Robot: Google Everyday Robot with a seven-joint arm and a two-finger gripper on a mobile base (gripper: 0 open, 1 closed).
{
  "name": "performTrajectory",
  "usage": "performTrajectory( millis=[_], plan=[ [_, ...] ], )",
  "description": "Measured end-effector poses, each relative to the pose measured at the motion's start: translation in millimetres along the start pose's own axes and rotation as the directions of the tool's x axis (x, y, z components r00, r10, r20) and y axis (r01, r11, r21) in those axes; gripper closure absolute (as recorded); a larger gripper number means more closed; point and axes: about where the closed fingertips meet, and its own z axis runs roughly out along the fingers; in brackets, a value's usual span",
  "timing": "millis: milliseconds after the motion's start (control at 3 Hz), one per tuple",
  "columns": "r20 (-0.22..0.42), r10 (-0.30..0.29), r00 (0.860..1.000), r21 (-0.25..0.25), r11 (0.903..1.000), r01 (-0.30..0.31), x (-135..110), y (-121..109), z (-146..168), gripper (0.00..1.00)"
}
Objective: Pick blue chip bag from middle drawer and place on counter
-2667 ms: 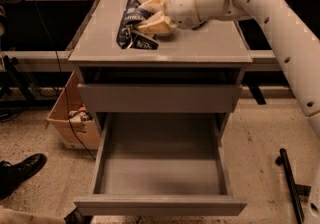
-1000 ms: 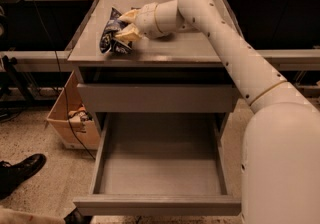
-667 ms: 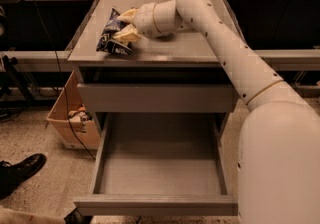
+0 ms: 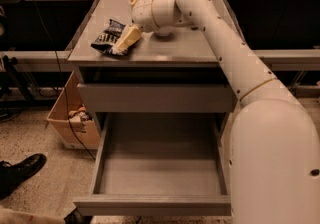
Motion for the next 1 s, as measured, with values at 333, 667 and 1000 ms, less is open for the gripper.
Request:
performTrajectory(
  millis=[333, 667, 1000],
  plan=[
    [0.031, -0.042, 0.999, 0.007, 0.9991, 0.042, -20.7, -11.7, -25.9, 0.00],
    [-0.030, -0.054, 0.998, 0.078, 0.9954, 0.056, -27.3, -28.0, -82.9, 0.00],
    [-0.184, -0.004, 0.983, 0.193, 0.9805, 0.040, -8.8, -23.2, -174.2, 0.00]
  ],
)
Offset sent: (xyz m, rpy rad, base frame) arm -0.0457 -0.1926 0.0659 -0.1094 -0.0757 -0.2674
